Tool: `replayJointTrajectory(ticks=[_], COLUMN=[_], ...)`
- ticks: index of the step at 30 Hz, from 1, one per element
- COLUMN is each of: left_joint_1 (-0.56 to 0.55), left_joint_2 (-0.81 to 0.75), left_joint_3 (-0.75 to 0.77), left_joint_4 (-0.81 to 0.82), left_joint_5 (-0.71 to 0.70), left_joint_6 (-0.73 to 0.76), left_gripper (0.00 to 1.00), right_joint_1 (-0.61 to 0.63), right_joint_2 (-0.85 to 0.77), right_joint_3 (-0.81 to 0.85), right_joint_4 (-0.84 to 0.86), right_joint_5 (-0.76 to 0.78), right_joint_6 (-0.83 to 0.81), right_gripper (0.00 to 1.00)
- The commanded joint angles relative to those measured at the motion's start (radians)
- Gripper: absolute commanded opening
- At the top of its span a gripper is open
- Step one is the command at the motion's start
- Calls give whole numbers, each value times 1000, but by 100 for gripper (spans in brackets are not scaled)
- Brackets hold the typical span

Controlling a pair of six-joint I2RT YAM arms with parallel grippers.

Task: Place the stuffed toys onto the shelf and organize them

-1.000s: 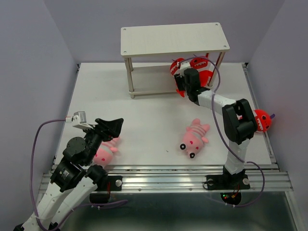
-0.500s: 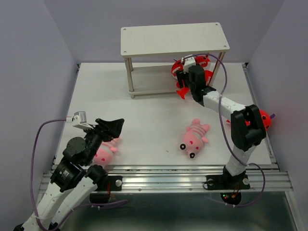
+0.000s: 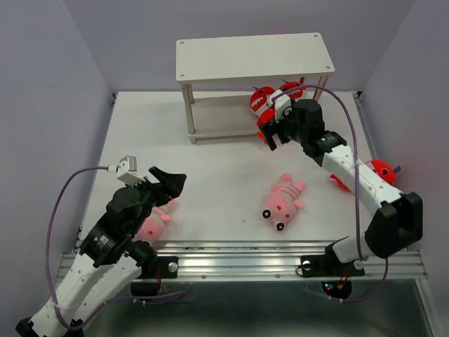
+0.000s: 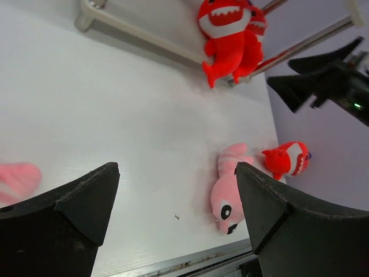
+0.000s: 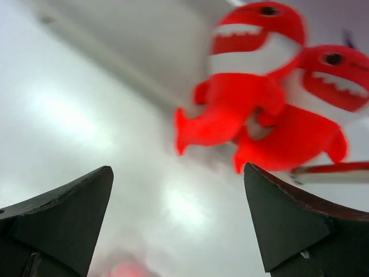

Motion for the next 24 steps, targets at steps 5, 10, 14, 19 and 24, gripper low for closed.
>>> replayJointTrajectory(ticks=[5,10,14,19,24], left_joint_1=[1,1,1,19,119], left_joint_2=[240,364,463,572,710], left_joint_3=[153,175,165,176,216], left_joint_4=[-420,-563,-563,-521,-474], left_joint_5=[-283,-344,-352,-392,-404], left_joint_6=[-412,-529,-563,-556,-461], left_gripper=[90,89,89,93,99], right_joint_1=[-3,-12,-21,-66,-86], right_joint_2=[-288,-377,-416,-449,-479], right_joint_3=[-213,-337,-376,-400,-433], right_joint_4=[-434,-425,-416,-390,-370], right_joint_5=[-684,-634,-640,-648,-663], right_joint_6=[-168,-179,-176,-165,-159], right_gripper=[100,100,100,100,100])
